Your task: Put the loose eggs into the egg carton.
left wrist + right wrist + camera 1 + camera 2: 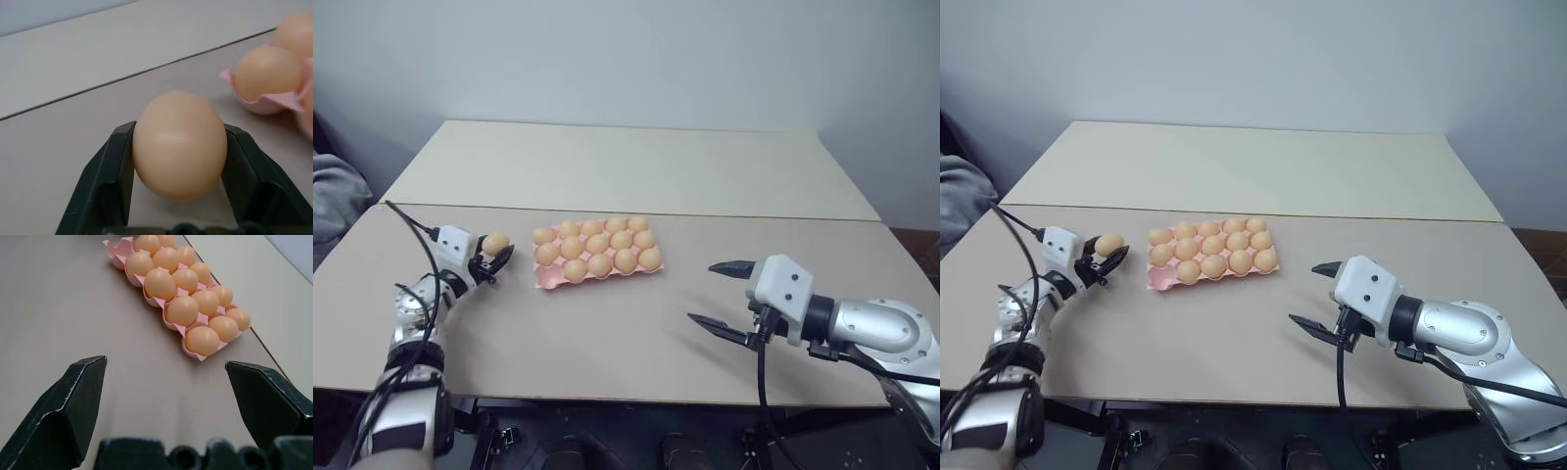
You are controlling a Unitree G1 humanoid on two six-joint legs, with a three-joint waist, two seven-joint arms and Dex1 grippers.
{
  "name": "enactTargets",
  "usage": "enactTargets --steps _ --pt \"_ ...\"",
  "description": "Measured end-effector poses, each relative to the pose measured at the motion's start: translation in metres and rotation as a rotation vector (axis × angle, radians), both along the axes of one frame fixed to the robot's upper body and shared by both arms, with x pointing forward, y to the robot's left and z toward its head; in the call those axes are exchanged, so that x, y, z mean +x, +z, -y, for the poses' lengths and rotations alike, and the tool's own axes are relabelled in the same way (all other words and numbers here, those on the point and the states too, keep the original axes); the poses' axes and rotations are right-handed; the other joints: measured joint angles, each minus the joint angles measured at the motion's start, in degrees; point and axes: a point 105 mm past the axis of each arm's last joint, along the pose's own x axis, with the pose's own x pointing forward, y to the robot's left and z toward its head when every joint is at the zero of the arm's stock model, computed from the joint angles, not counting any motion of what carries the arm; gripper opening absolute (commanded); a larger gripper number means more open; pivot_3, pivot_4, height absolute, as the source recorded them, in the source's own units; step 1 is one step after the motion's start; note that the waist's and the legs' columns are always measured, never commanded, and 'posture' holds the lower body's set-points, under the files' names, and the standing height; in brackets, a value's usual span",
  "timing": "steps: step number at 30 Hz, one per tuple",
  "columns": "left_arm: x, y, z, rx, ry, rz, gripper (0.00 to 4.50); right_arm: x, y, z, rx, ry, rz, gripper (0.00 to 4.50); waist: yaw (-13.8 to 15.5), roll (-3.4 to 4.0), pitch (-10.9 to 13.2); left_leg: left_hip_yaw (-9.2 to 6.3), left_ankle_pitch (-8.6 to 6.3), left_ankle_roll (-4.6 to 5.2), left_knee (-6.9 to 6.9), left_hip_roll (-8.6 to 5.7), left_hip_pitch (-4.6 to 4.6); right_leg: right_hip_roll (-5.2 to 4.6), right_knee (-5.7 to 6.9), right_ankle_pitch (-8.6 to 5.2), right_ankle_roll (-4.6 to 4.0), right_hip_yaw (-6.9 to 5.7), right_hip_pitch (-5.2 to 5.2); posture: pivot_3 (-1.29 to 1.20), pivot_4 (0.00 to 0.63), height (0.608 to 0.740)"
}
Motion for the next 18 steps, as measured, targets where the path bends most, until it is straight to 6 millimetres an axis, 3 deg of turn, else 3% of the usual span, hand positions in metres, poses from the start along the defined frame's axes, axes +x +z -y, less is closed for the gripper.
enactTargets --steps 6,13,17,18 --pt "-0.043 0.029 0.043 -0.074 -0.357 0.022 2.57 0.002 -0.001 0.0 -0.001 -0.014 0.007 4.5 0.2 0.01 0.0 0.0 0.0 0.0 0.0 0.0 0.09 0.0 0.0 0.0 0.0 0.0 0.08 0.0 0.15 0.74" --pt "-0.039 0.017 0.075 -0.034 -0.465 -0.058 2.57 0.002 -0.003 -0.004 0.01 -0.008 0.002 4.5 0.1 0.0 0.0 0.0 -0.01 0.02 -0.02 -0.01 0.14 0.02 -0.09 -0.01 0.02 0.01 0.14 0.0 0.15 0.74" --pt "-0.035 0.015 0.078 -0.031 -0.474 -0.071 2.57 0.0 -0.004 -0.004 0.011 -0.014 0.003 4.5 -0.1 0.01 0.0 0.0 -0.01 0.03 -0.02 -0.01 0.13 0.02 -0.11 -0.01 0.02 0.02 0.13 0.0 0.15 0.74" --pt "-0.035 0.014 0.078 -0.029 -0.474 -0.073 2.75 0.0 -0.004 -0.004 0.011 -0.016 0.004 4.5 -0.1 0.0 0.0 0.0 -0.01 0.03 -0.02 -0.01 0.13 0.02 -0.1 -0.01 0.01 0.02 0.13 0.0 0.15 0.74"
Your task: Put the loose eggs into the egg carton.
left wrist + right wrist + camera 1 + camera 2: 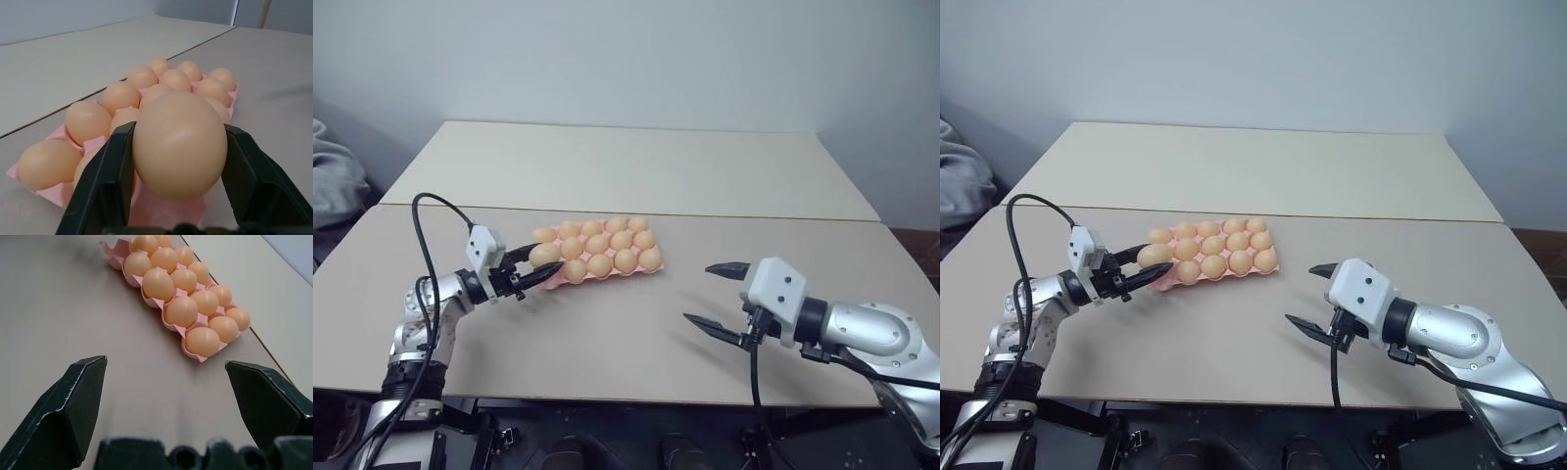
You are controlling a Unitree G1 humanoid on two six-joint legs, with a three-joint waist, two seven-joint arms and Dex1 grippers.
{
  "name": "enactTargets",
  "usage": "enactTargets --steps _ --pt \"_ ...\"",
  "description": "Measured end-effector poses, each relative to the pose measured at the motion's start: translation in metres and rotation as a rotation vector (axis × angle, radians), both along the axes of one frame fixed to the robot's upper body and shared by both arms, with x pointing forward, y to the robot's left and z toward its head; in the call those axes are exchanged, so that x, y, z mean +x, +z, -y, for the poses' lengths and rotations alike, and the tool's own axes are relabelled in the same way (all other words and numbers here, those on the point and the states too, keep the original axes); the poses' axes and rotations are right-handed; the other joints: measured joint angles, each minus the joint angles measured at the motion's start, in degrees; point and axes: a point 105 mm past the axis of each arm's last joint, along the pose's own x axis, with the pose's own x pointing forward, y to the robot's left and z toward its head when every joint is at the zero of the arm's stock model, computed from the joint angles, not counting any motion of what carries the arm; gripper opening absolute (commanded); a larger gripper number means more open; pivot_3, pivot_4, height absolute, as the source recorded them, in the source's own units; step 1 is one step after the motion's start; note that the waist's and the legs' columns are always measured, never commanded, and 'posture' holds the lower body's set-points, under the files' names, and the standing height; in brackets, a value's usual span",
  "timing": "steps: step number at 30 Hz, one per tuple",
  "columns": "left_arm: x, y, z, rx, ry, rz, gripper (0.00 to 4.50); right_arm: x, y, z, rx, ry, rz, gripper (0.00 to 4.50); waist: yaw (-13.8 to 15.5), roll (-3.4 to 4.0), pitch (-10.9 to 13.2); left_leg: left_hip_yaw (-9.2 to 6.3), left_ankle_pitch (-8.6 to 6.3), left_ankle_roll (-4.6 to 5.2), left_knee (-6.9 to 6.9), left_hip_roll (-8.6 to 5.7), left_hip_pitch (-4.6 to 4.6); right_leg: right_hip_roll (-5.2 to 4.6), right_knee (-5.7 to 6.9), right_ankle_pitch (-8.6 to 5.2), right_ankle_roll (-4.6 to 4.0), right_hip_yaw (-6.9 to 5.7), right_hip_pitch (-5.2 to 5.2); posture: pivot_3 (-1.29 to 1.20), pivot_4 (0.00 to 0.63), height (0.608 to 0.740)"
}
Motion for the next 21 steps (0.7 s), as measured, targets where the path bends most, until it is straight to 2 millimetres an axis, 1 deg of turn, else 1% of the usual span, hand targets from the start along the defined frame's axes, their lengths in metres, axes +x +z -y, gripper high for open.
enactTargets --steps 2,4,6,7,12,15,18,21 --pt "0.0 -0.002 -0.001 0.013 -0.001 0.0 3.14 -0.001 0.0 0.0 0.0 -0.002 0.002 4.5 0.0 0.0 0.0 0.0 0.0 0.0 0.0 0.0 0.01 0.0 0.01 0.0 0.0 0.0 0.0 0.0 0.15 0.74" --pt "-0.001 -0.004 -0.001 0.018 -0.013 -0.003 3.71 -0.002 0.001 -0.001 0.0 -0.002 0.006 4.5 0.1 0.0 0.0 0.0 0.0 0.0 0.0 0.0 0.01 0.0 0.0 0.0 0.0 0.0 0.0 0.0 0.15 0.74" --pt "-0.001 -0.003 0.0 0.02 -0.02 0.001 4.38 -0.002 0.001 0.0 0.0 -0.008 0.006 4.5 0.1 0.0 0.0 0.0 0.0 0.0 0.0 0.0 0.0 0.0 -0.01 0.0 0.0 0.0 0.0 0.0 0.15 0.74" --pt "-0.001 -0.003 0.0 0.021 -0.018 0.005 4.45 -0.001 0.001 0.0 0.0 -0.011 0.006 4.5 0.1 0.0 0.0 0.0 0.0 0.0 0.0 0.0 0.0 0.0 -0.02 0.0 0.0 0.0 0.0 0.0 0.15 0.74" --pt "0.0 0.0 -0.003 0.015 0.003 0.022 4.45 -0.001 0.001 0.001 0.0 -0.017 0.008 4.5 0.1 0.0 0.0 0.0 0.0 0.0 0.0 0.0 0.0 0.0 -0.01 0.0 0.0 0.0 0.0 0.0 0.15 0.74" --pt "-0.003 0.002 -0.003 0.015 0.001 0.035 4.45 -0.001 0.001 0.001 0.0 -0.017 0.008 4.5 0.1 0.0 0.0 0.0 0.0 0.0 -0.01 0.0 0.0 0.0 -0.02 0.0 0.0 0.0 0.0 0.0 0.15 0.74" --pt "-0.014 0.002 -0.01 0.027 0.003 0.037 4.45 -0.001 0.001 0.001 -0.001 -0.016 0.008 4.5 -0.2 0.0 0.0 0.0 0.0 0.0 -0.03 0.02 -0.01 0.0 -0.03 0.0 0.0 0.01 -0.02 0.0 0.15 0.74" --pt "-0.033 0.006 -0.025 0.046 0.0 0.022 4.45 -0.001 0.001 0.001 -0.003 -0.01 0.005 4.5 -0.4 0.01 0.0 0.0 0.0 0.0 -0.04 0.05 0.0 0.01 -0.03 0.0 0.0 0.01 -0.04 0.0 0.15 0.74"
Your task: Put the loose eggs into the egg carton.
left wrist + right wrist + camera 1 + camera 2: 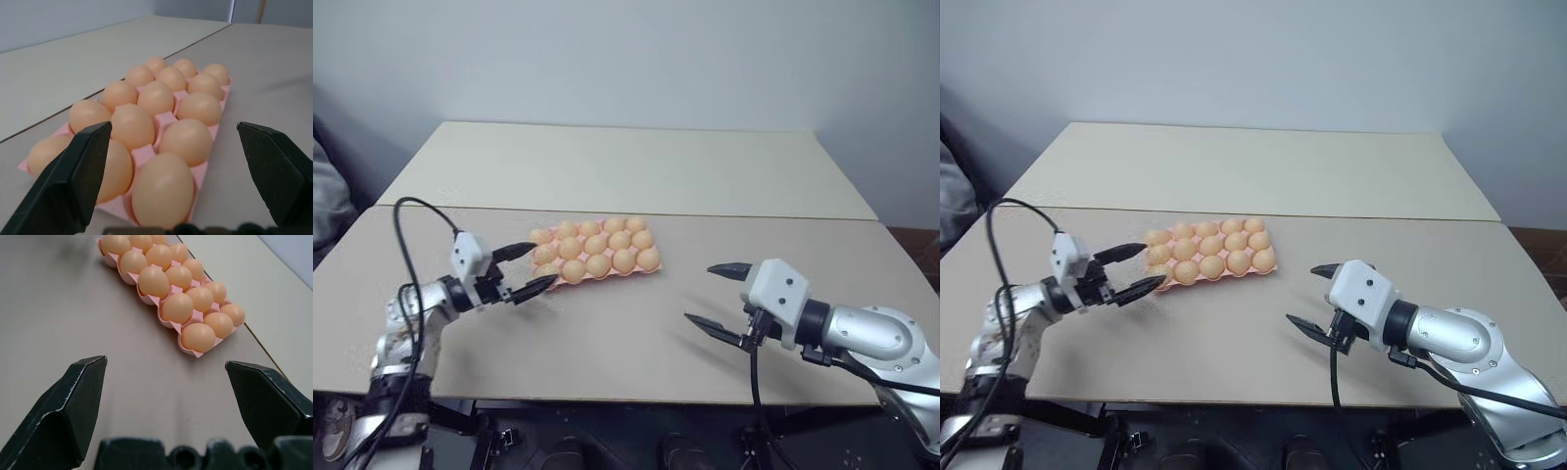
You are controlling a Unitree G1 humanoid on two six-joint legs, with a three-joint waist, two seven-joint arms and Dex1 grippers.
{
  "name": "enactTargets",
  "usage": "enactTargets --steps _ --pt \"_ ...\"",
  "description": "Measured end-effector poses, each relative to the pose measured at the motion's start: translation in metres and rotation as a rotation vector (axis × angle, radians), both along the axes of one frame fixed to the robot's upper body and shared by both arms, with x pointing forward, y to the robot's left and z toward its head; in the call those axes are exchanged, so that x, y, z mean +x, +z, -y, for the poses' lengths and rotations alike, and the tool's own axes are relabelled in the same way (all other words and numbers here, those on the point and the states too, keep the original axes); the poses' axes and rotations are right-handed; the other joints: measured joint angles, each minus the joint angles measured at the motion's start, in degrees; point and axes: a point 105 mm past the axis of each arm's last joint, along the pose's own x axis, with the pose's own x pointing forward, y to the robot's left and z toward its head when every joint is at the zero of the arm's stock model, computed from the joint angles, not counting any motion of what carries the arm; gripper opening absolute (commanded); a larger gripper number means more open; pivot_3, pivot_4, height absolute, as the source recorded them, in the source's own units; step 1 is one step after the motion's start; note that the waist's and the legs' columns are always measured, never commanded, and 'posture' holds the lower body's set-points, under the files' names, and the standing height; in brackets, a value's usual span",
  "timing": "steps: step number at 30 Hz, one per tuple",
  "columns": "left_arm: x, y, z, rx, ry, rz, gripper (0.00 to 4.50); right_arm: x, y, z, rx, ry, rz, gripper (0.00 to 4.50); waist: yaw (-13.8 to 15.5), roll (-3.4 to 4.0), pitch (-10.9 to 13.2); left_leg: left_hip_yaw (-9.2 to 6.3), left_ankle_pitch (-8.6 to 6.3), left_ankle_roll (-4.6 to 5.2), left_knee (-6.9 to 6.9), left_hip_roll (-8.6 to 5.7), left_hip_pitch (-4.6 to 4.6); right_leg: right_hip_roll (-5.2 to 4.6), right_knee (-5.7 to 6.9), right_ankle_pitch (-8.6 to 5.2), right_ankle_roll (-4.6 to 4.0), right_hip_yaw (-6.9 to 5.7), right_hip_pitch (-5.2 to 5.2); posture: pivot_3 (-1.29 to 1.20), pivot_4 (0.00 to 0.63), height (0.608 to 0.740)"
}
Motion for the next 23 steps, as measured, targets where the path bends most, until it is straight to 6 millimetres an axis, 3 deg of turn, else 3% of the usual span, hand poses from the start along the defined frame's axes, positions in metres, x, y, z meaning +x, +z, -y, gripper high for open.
enactTargets --steps 4,12,23 --pt "-0.027 0.012 -0.017 0.045 -0.009 -0.011 4.45 -0.001 0.002 0.002 -0.005 0.006 0.002 4.5 0.2 0.02 0.0 0.02 0.0 0.0 0.0 0.0 0.03 -0.02 -0.01 -0.01 0.0 0.0 0.02 0.0 0.15 0.74" --pt "-0.07 0.024 -0.017 0.08 -0.063 -0.092 4.45 0.0 0.004 0.005 -0.02 0.04 -0.008 4.5 0.5 0.03 0.0 0.03 -0.01 0.01 -0.05 0.03 0.04 -0.01 -0.1 -0.01 0.0 -0.01 0.04 0.0 0.15 0.74" --pt "-0.081 0.037 -0.014 0.095 -0.022 -0.076 4.45 0.002 0.001 0.019 -0.044 0.037 -0.044 4.5 0.6 0.03 0.0 0.05 -0.03 0.03 -0.07 0.02 0.05 -0.01 -0.15 -0.01 -0.01 0.0 0.05 0.0 0.15 0.74"
